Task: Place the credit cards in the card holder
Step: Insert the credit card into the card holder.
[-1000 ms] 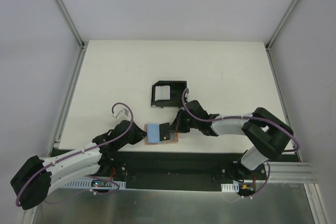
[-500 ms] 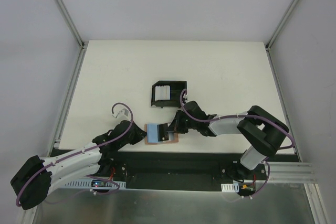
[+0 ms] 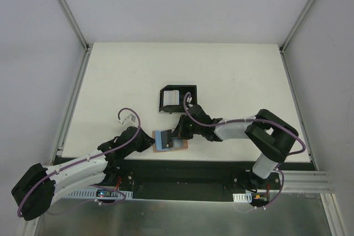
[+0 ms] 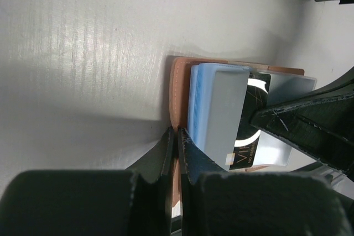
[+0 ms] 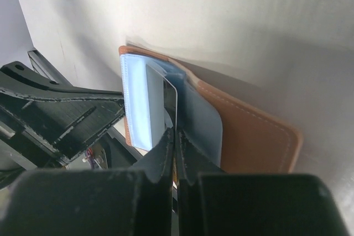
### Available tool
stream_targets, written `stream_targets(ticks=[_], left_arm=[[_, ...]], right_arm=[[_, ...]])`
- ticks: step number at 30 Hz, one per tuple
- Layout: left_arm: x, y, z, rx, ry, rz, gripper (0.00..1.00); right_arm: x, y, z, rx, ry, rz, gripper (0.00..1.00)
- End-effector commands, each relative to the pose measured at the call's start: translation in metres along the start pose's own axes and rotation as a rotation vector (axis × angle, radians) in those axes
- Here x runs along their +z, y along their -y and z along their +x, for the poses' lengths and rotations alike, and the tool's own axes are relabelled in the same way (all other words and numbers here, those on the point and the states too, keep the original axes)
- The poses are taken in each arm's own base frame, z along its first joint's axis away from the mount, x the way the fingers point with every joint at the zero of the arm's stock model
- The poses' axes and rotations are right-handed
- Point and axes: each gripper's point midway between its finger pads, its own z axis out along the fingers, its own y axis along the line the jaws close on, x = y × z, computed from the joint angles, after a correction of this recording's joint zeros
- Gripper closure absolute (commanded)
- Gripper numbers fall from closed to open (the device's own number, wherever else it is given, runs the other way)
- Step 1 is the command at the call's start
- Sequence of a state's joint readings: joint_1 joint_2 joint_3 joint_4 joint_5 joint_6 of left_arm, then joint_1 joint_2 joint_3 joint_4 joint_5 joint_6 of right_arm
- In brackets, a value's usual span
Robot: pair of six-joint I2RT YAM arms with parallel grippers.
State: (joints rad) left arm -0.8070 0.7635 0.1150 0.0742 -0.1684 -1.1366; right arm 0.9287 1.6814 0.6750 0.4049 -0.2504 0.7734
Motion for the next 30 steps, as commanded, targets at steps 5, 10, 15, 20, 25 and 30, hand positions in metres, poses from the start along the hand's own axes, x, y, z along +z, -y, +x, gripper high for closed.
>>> stream_targets(ticks=[5,10,15,20,25,30], left_arm=[[-0.001,0.0,0.005,0.018,-0.032,0.014,1.0],[-0.001,-0.001,0.005,0.016,-0.025,0.015,1.0],[-0.001,-0.001,0.005,0.019,-0.026,0.016,1.0],[-0.001,0.0,0.005,0.026,-0.029,0.019,1.0],[-0.001,0.003,0.004,0.035,-0.03,0.023,1.0],[-0.002,0.006,0.003,0.046,-0.03,0.03,1.0]], right_arm=[[0.008,-0.013,0.001,-0.06,-0.032,0.019,0.94],[-0.005,-0.001,-0.004,-0.071,0.004,0.07,0.7],[-0.006,-0.003,-0.001,-0.086,-0.026,0.073,0.62],[0.003,-0.011,0.006,-0.096,-0.072,0.049,0.62],[0.006,-0.027,0.007,-0.127,-0.093,0.009,0.62],[0.008,-0.042,0.008,-0.152,-0.115,-0.03,0.65]])
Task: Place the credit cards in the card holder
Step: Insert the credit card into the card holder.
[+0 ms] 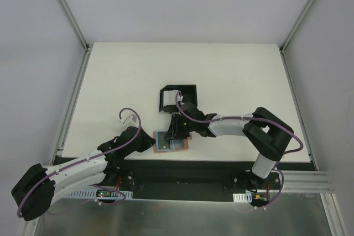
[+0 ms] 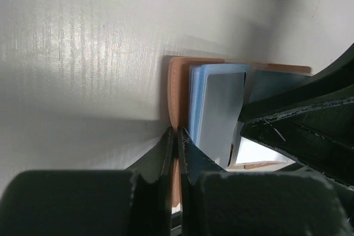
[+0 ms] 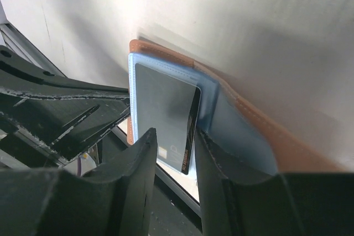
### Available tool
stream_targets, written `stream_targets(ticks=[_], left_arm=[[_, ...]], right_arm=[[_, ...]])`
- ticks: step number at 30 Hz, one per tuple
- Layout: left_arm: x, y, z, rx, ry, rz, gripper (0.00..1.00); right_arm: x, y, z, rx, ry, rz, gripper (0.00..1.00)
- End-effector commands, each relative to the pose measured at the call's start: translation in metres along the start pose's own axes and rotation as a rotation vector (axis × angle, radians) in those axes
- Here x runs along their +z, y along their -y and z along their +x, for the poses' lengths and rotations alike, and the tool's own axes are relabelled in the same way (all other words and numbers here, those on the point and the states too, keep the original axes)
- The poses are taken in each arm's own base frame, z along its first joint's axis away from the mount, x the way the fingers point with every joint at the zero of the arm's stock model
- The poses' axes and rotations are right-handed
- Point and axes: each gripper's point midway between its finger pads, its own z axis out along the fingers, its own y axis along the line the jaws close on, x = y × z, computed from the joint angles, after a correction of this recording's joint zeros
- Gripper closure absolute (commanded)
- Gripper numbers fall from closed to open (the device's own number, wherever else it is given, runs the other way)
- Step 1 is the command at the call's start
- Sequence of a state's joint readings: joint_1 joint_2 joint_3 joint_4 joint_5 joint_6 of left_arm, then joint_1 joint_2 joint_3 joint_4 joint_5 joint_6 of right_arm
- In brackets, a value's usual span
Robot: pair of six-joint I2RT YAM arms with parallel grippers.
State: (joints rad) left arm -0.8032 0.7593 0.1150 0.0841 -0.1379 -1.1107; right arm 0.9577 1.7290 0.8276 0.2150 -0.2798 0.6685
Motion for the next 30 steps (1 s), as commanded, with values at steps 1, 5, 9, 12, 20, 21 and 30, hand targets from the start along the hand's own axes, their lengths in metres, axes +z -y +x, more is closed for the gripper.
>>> stream_targets(ticks=[1,5,9,12,20,21,30], left_arm=[[-0.001,0.004,0.0,0.026,-0.011,0.01,1.0],[-0.001,0.005,0.0,0.03,-0.013,0.013,1.0],[-0.001,0.006,0.0,0.033,-0.014,0.017,1.0],[-0.003,0.011,-0.001,0.043,-0.015,0.036,1.0],[-0.01,0.032,-0.009,0.077,0.0,0.106,1.0],[-0.011,0.035,-0.01,0.077,0.001,0.11,1.0],[-0.012,0.043,-0.009,0.057,-0.016,0.123,1.0]], right_arm=[[0.0,-0.031,-0.001,-0.06,-0.027,-0.083,0.66],[0.002,-0.037,-0.001,-0.057,-0.043,-0.101,0.71],[0.0,-0.032,-0.001,-0.059,-0.026,-0.079,0.71],[-0.009,-0.019,-0.008,-0.086,0.013,0.0,0.65],[-0.043,-0.005,-0.024,-0.21,0.09,0.177,0.55],[-0.045,-0.008,-0.025,-0.224,0.097,0.183,0.54],[-0.033,-0.024,-0.016,-0.269,0.067,0.224,0.51]])
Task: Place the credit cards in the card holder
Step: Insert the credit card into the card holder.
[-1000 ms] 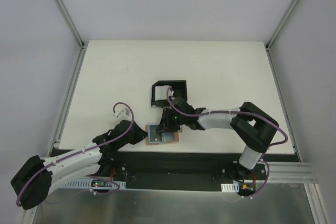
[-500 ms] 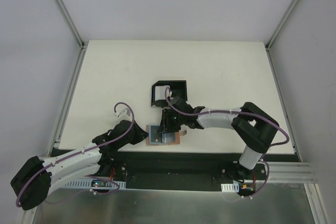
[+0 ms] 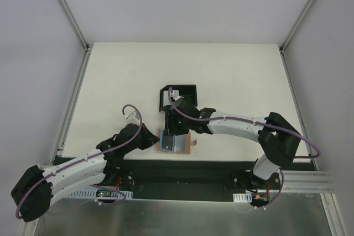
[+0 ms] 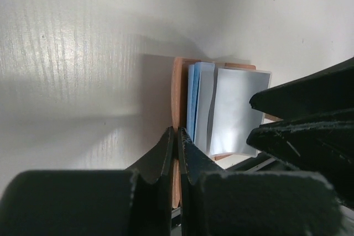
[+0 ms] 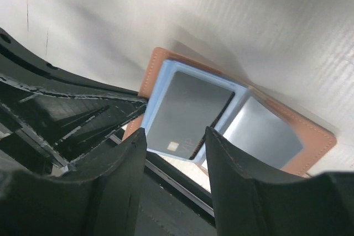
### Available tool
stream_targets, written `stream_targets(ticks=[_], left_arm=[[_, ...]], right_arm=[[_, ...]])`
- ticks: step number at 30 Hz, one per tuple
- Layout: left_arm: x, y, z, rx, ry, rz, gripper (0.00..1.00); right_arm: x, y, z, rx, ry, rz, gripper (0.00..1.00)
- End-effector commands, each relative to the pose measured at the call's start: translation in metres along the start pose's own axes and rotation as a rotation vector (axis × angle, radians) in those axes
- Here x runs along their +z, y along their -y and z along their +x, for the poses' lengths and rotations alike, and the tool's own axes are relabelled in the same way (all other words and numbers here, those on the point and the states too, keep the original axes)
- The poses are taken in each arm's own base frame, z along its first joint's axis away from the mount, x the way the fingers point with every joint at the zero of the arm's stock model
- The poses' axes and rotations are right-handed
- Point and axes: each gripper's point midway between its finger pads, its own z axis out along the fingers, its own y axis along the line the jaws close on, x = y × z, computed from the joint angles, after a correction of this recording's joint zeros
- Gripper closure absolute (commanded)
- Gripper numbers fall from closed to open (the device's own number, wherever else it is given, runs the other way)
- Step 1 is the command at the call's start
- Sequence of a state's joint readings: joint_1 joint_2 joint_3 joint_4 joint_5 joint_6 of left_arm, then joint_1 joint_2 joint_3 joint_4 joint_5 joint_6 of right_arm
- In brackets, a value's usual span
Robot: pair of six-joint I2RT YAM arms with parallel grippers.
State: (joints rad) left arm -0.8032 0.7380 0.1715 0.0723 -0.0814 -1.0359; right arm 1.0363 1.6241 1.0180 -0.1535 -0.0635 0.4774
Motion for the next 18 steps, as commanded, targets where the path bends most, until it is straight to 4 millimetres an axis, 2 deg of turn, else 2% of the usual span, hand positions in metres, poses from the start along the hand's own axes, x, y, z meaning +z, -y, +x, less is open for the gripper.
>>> stream_targets(ticks=[1,8,18], left_arm=[[-0.002,0.013,-0.005,-0.018,0.007,0.036,1.0],[-0.003,0.009,-0.005,-0.046,0.025,0.039,1.0],[-0.002,0.008,-0.004,-0.048,0.018,0.032,1.0]], right_arm=[[0.004,-0.004,0.001,-0.039,-0.013,0.061,0.51],[0.014,-0.008,0.012,-0.053,-0.065,0.089,0.51],[0.016,-0.016,0.01,-0.062,-0.053,0.071,0.49]])
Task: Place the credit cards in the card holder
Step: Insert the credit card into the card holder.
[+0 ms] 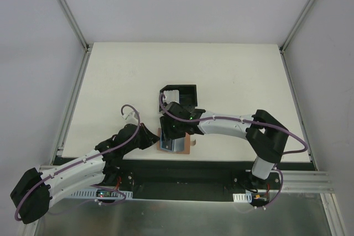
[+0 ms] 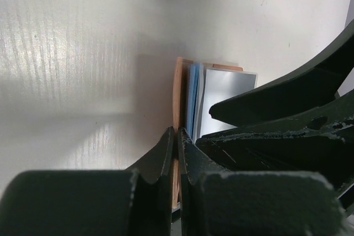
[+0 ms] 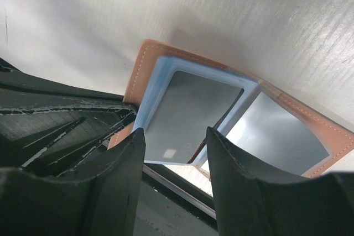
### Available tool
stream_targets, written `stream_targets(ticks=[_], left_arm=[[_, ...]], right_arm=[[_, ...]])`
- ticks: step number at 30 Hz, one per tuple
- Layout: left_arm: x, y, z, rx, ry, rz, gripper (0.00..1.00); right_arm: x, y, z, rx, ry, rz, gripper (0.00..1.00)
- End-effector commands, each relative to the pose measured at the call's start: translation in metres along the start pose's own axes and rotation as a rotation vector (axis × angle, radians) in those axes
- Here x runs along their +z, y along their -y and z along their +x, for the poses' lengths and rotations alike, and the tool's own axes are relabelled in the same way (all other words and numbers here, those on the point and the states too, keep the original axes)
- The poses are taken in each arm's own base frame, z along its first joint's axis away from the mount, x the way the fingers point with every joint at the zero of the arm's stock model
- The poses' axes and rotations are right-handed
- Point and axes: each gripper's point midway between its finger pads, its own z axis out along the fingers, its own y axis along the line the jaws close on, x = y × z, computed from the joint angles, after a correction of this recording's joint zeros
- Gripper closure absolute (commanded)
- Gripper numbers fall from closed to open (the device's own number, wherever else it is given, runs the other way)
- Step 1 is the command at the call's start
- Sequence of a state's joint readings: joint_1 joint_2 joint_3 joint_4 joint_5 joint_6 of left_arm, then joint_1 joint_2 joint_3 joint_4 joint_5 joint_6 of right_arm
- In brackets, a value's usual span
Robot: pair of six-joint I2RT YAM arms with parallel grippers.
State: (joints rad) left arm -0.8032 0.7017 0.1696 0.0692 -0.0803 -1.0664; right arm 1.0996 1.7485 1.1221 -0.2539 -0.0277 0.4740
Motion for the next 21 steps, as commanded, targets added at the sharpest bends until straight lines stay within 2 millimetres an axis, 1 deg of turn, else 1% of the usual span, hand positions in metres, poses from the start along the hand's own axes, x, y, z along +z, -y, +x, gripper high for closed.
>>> stream_targets(ticks=[1,6,10,14,17,21], left_arm=[[0.001,0.001,-0.001,-0.015,0.007,0.004,1.0],[0.0,0.0,-0.001,-0.014,0.007,0.004,1.0],[0.0,0.0,-0.002,-0.014,0.012,0.007,1.0],[0.0,0.0,-0.001,-0.014,0.009,0.005,1.0],[0.0,0.0,-0.001,-0.015,0.008,0.007,1.0],[0.0,0.001,-0.002,-0.013,0.015,0.014,1.0]], right_arm=[[-0.007,-0.01,-0.013,-0.011,0.038,-0.01,0.49],[-0.007,-0.01,-0.013,-0.005,0.043,-0.014,0.49],[-0.002,-0.013,-0.01,0.001,0.023,-0.031,0.48],[-0.003,-0.015,-0.012,0.005,0.032,-0.041,0.48],[-0.002,-0.014,-0.012,0.007,0.033,-0.036,0.47],[0.004,-0.011,-0.007,0.009,0.001,-0.018,0.46]])
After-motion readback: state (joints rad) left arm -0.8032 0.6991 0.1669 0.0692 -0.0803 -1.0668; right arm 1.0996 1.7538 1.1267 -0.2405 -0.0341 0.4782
